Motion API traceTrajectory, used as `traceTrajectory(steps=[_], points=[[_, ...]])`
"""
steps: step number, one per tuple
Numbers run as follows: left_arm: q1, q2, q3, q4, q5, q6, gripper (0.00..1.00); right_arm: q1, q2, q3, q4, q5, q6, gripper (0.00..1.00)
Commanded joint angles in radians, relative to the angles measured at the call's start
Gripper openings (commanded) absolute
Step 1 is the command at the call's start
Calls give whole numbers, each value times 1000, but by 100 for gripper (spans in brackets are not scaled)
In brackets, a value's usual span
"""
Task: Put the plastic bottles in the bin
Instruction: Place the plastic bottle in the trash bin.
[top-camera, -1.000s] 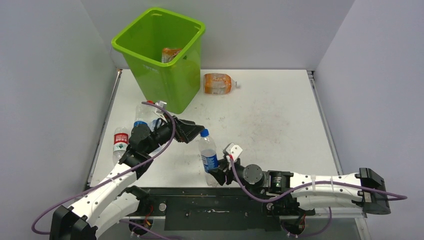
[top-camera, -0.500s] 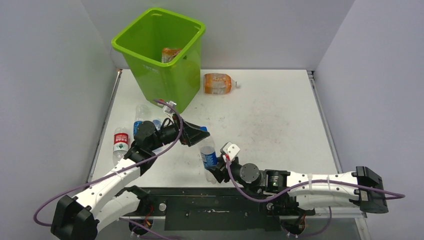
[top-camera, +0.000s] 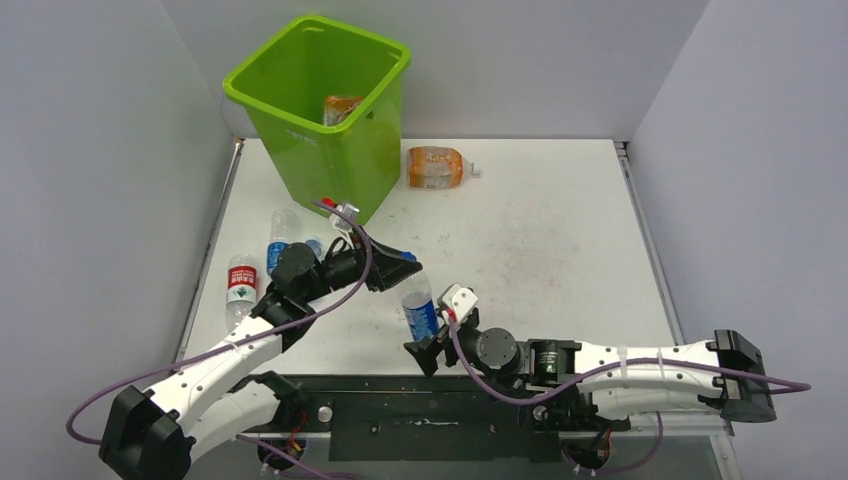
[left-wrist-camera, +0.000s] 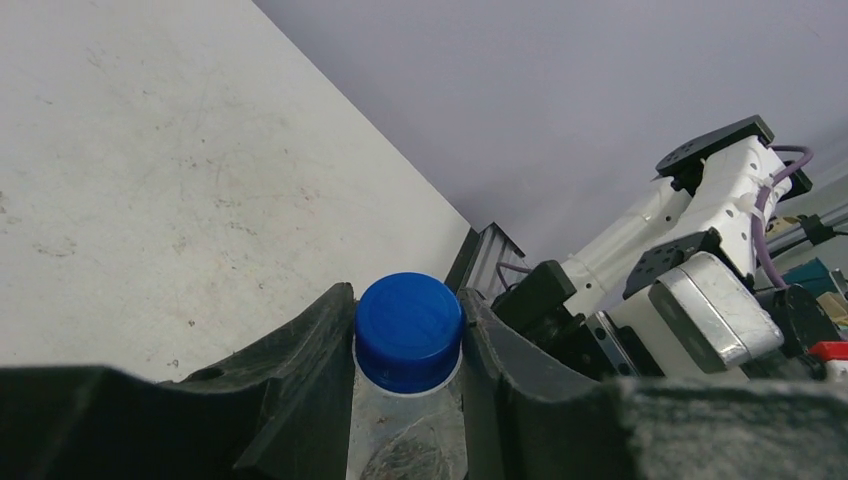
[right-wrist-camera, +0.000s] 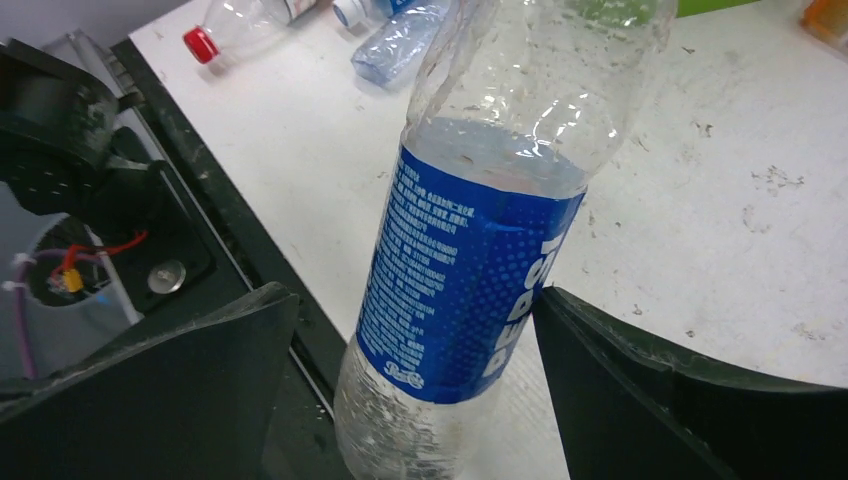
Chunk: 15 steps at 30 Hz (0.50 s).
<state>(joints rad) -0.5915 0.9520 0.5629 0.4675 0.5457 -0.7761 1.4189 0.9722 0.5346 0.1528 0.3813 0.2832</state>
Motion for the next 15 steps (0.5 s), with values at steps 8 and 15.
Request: traceTrajectory(steps=[8, 15], points=[[-7, -41, 222, -29, -308, 205, 0, 43, -170, 207, -127, -51, 160, 90], [-5, -35, 487, -141, -464, 448, 0, 44, -304, 133, -1, -8, 132, 90]])
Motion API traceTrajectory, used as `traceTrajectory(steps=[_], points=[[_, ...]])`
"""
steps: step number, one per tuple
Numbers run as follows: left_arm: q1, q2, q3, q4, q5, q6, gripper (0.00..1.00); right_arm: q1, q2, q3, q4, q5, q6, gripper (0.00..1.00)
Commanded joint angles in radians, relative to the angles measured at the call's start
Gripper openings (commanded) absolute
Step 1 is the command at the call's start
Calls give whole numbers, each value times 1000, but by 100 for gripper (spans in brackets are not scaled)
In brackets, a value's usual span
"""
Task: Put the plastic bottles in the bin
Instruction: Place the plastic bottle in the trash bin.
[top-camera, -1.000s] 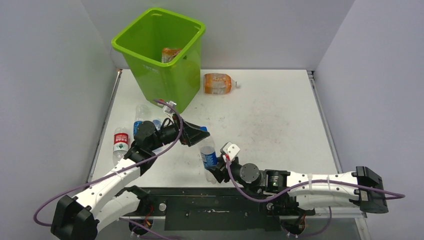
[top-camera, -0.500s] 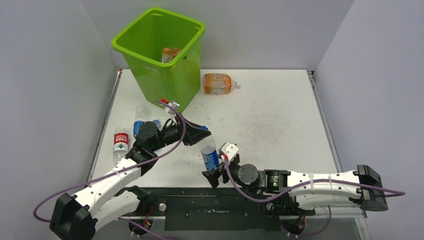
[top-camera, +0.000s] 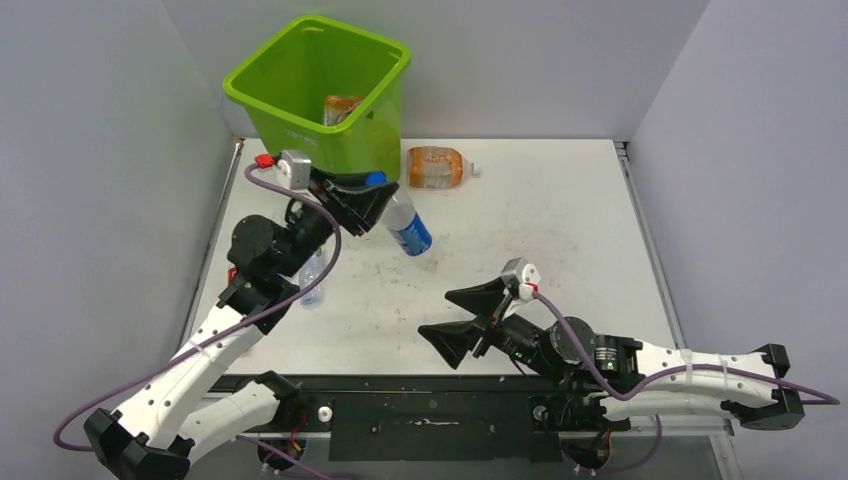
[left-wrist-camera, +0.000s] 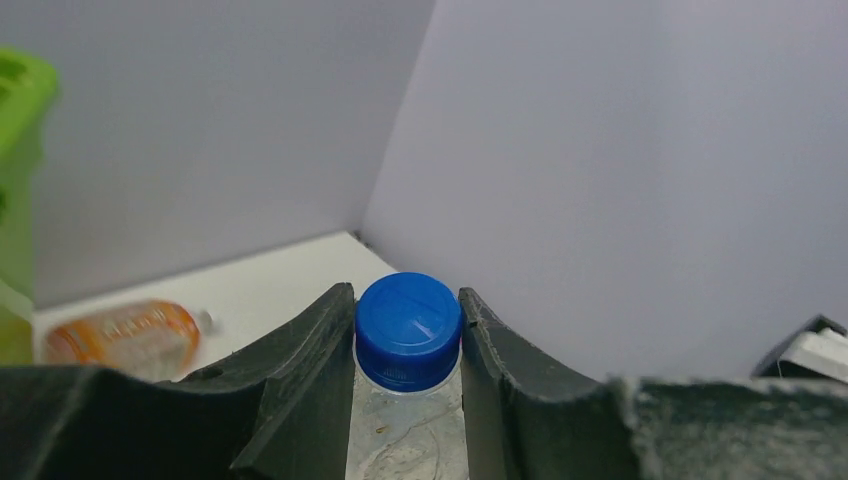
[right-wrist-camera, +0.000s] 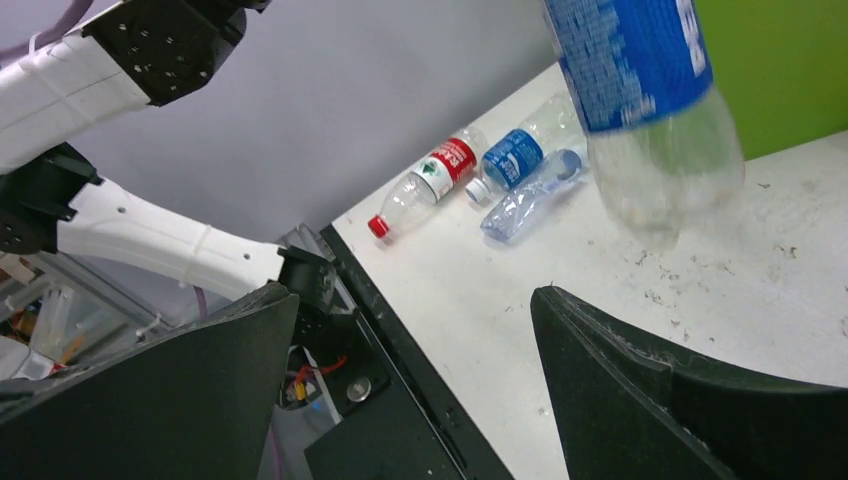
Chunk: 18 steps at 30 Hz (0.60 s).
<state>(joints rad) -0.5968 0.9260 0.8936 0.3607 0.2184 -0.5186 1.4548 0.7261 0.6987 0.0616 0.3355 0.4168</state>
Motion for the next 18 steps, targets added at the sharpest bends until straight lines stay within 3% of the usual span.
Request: traceTrajectory(steps=[1, 6, 11, 18], points=[[1, -1, 194, -39, -190, 227, 0, 8, -72, -44, 93, 74, 1, 90], [84, 82, 353, 14, -423, 341, 0, 7, -138, -146, 159, 234, 5, 90], [300, 234, 497, 126, -415, 138, 0, 7, -142, -172, 172, 359, -21, 90], [337, 474, 681, 361, -429, 139, 0, 3, -130, -186, 143, 437, -39, 90]])
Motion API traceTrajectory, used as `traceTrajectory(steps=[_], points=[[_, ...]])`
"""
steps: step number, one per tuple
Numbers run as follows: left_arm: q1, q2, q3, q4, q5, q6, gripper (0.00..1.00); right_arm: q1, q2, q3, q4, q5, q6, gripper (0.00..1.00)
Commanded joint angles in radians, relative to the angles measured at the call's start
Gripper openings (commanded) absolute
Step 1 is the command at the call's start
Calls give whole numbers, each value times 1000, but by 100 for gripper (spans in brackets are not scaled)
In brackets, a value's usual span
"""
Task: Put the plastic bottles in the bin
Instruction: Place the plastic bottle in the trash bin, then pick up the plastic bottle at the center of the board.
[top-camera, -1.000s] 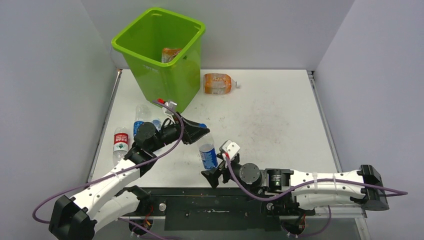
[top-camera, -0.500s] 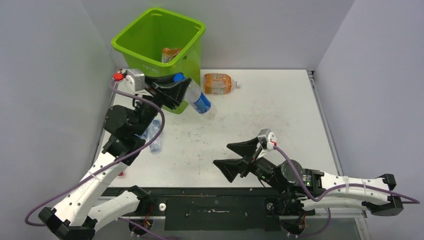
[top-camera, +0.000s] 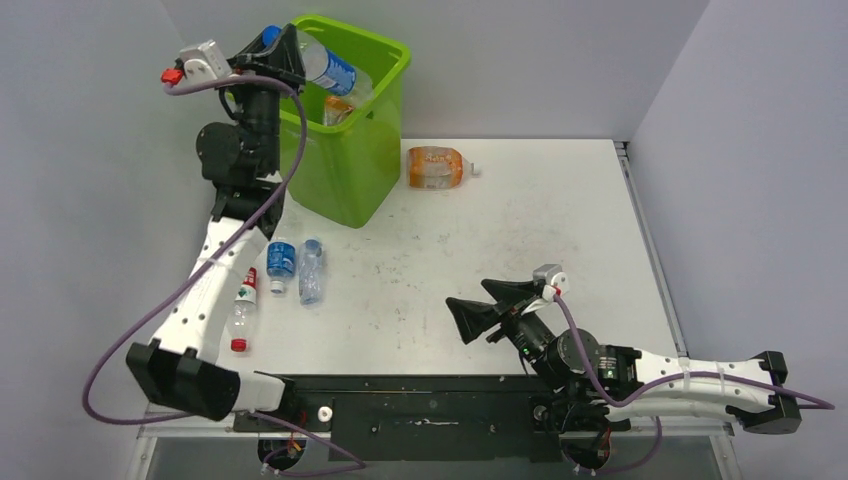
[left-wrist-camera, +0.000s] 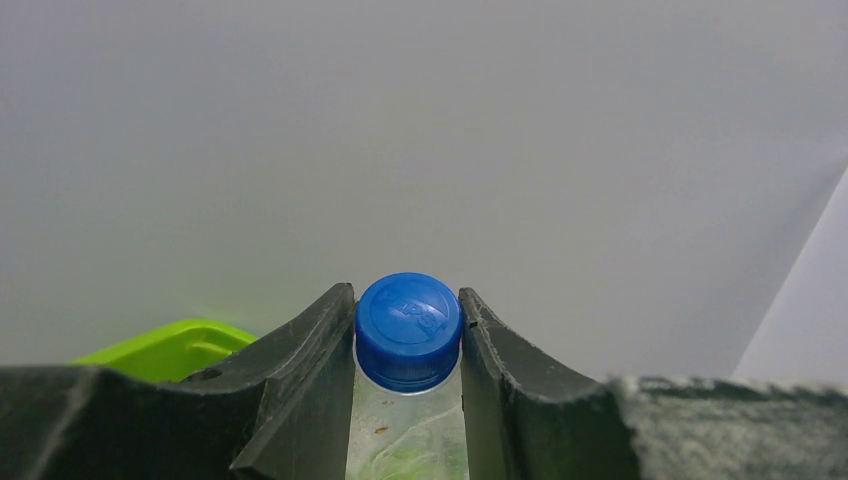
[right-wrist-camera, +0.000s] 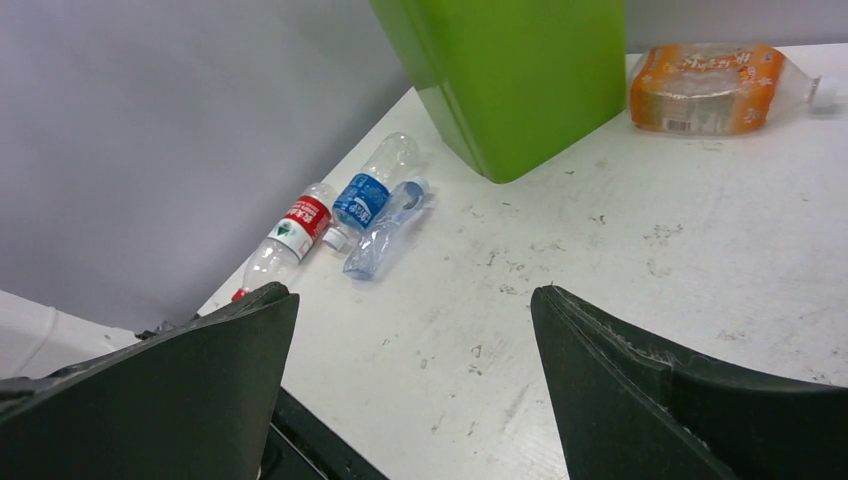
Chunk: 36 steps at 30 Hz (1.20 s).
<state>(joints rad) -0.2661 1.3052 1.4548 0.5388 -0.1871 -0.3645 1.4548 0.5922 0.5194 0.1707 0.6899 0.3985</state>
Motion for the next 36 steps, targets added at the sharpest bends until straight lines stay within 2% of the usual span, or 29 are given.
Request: traceTrajectory(steps=[1, 5, 6, 7, 8, 9, 10, 15, 18, 21, 24, 27, 29, 31, 34, 36], points=[[6, 137, 158, 191, -29, -3, 0, 1, 5, -23, 48, 86, -23, 90], [6, 308, 289, 192, -55, 78, 0, -6, 23, -62, 83, 103, -20, 90], [6, 360, 316, 193, -65, 98, 3, -9, 29, -66, 86, 105, -27, 90], [7, 394, 342, 195, -74, 125, 23, -11, 36, -64, 83, 111, -34, 90], [6, 424, 361, 198, -90, 149, 56, -12, 44, -61, 73, 119, -40, 90], [7, 435, 365, 211, -111, 154, 83, -14, 47, -54, 61, 123, -44, 90], [7, 432, 355, 226, -116, 149, 99, -16, 47, -49, 49, 125, -51, 90], [-70, 289, 193, 382, -118, 217, 96, -29, 20, -79, 65, 151, -73, 90], [-133, 134, 92, 345, -105, 183, 96, -44, 21, -89, 103, 143, -71, 90], [-247, -69, -48, 252, -67, 107, 96, -52, 43, -71, 112, 155, -58, 90], [-393, -229, -183, 76, -72, -9, 96, -65, 64, -44, 124, 182, -53, 90], [-551, -398, -367, -60, -209, -44, 96, -120, 124, 37, 51, 160, -18, 90], [-576, -509, -472, -209, -303, -74, 96, -204, 202, 110, -46, 73, 40, 90], [-576, -614, -537, -432, -397, -101, 96, -307, 282, 164, -102, -75, 87, 90], [-572, -775, -626, -714, -554, -108, 96, -447, 398, 204, -104, -318, 152, 90], [-570, -883, -699, -803, -655, -99, 96, -481, 477, 208, -41, -423, 169, 90]])
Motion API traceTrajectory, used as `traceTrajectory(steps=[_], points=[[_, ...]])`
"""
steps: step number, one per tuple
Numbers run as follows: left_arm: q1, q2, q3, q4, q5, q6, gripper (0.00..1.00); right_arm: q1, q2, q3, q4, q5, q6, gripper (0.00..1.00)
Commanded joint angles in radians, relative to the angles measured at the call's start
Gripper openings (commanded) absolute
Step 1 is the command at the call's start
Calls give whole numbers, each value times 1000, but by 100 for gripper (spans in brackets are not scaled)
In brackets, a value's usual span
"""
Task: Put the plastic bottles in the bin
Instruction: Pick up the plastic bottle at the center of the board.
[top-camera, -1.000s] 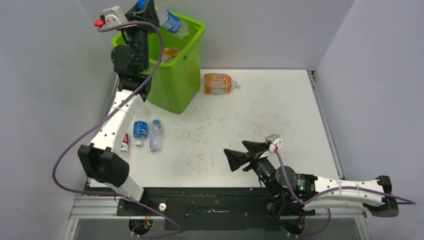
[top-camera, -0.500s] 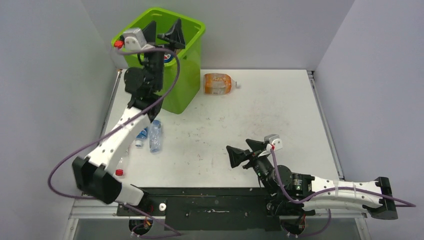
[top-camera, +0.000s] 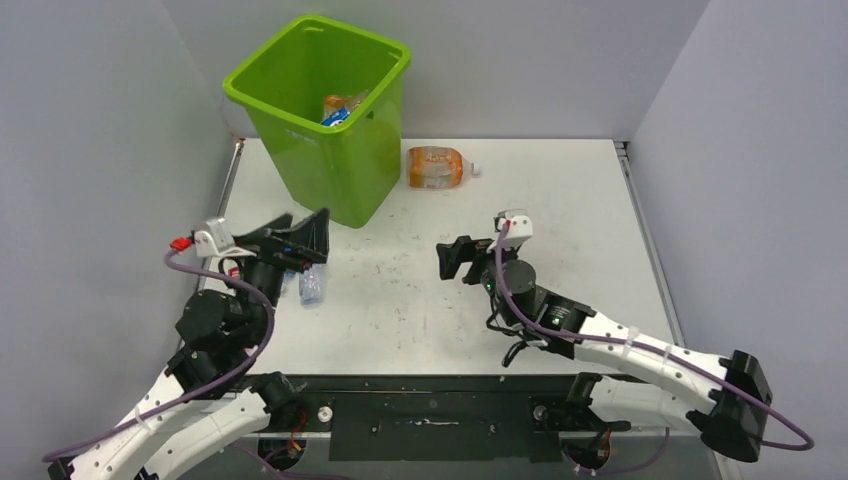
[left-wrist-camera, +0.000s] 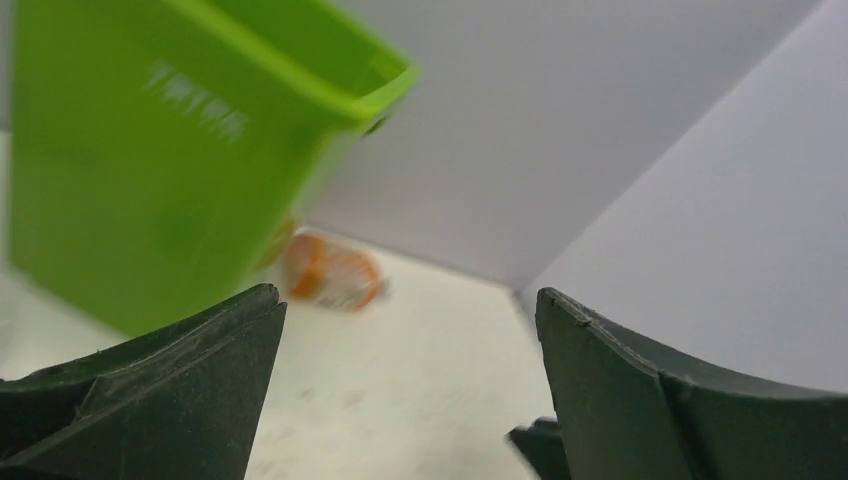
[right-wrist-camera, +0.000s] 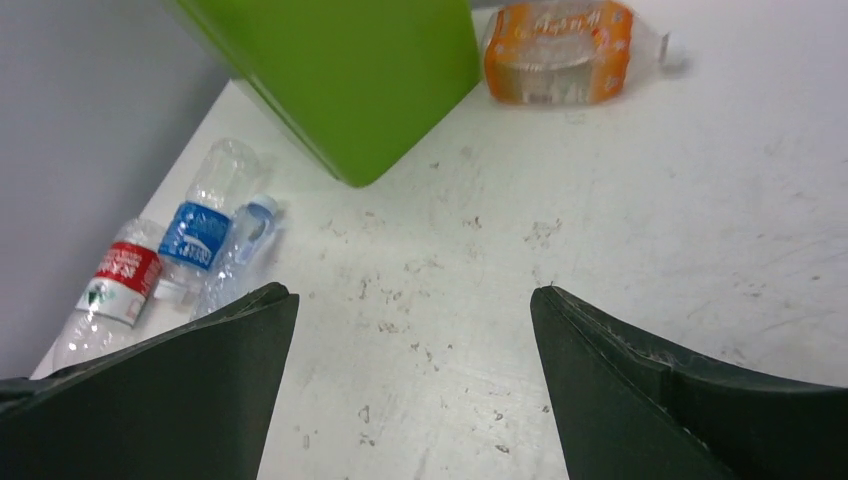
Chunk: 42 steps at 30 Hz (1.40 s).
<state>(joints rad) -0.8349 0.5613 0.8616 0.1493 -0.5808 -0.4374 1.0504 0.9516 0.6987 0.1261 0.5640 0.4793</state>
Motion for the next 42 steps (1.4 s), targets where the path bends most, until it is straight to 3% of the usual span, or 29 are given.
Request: traceTrajectory(steps=[1, 7, 12, 24, 35, 42], points=[[-1, -212, -144, -439, -312, -31, 96, -77, 179, 28, 62, -335, 90, 90], [-3, -508, -327, -540, -423, -85, 96, -7, 527, 179, 207, -471, 91, 90], [-7, -651, -362, -536, -446, -80, 96, 18, 780, 350, 257, -542, 112, 90], [-19, -586, -338, -626, -485, -164, 96, 12, 1201, 680, 311, -653, 203, 90], [-23, -602, -355, -607, -468, -151, 96, -10, 1362, 838, 330, -686, 237, 90], [-26, -600, -357, -606, -469, -149, 96, 1, 1435, 943, 236, -675, 248, 92]])
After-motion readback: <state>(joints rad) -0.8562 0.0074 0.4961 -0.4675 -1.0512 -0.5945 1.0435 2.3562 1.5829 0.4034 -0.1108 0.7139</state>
